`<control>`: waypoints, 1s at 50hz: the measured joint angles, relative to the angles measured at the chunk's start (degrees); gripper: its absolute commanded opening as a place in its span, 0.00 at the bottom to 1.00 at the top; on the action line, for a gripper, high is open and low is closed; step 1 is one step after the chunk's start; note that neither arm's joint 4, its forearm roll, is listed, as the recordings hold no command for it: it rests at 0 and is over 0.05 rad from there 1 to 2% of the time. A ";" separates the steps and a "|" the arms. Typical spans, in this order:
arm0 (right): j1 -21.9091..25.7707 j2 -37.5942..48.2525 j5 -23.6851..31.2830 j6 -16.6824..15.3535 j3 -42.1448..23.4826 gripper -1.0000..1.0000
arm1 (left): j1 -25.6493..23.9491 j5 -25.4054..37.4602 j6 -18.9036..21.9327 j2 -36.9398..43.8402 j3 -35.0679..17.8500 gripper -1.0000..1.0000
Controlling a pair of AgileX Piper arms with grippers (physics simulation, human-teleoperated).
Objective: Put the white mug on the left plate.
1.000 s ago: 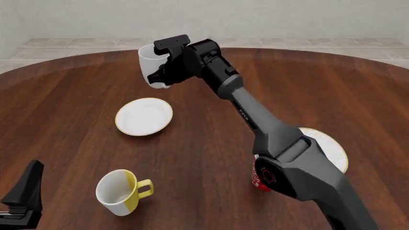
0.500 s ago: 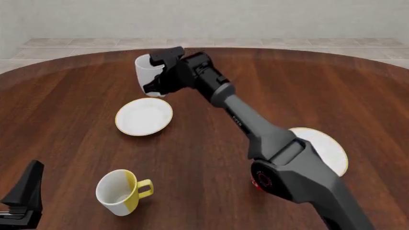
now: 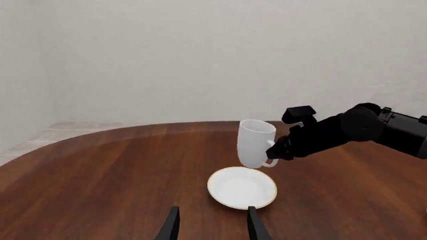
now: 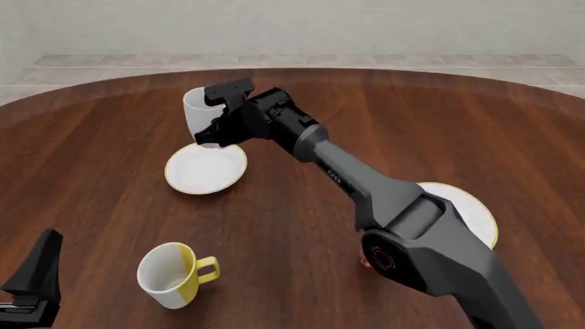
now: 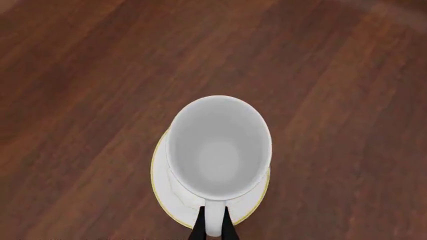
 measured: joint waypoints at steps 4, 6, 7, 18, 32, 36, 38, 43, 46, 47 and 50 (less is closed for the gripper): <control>0.28 -0.57 -1.07 0.07 1.66 0.00 | 0.01 0.02 -0.02 0.00 0.00 1.00; 0.42 -0.82 -1.59 0.12 2.44 0.00 | 0.02 0.03 -0.03 0.00 0.00 1.00; 0.48 -0.93 -1.84 0.15 2.82 0.00 | 0.03 0.03 -0.03 0.00 0.00 1.00; 0.83 -1.50 -3.64 0.29 5.53 0.00 | 0.01 -0.01 -0.08 0.00 0.06 1.00; 0.72 -0.73 -3.69 0.39 5.61 0.00 | -0.06 -0.01 -0.13 0.00 0.21 1.00; 0.76 -0.57 -3.76 0.48 5.69 0.00 | -0.08 0.01 -0.14 0.00 0.25 1.00; 0.79 -0.49 -3.74 0.50 5.66 0.00 | -0.09 0.01 -0.13 0.00 0.27 1.00; 1.01 -0.53 -3.97 0.63 6.04 0.00 | -0.10 0.02 -0.13 0.00 0.33 1.00; 1.23 -0.70 -4.30 0.73 6.60 0.00 | -0.11 0.01 -0.12 0.00 0.36 1.00; 1.29 -0.75 -4.41 0.76 6.78 0.00 | -0.11 0.02 -0.12 0.00 0.37 1.00; 1.45 -0.82 -4.63 0.86 7.13 0.00 | -0.13 0.02 -0.12 0.00 0.39 1.00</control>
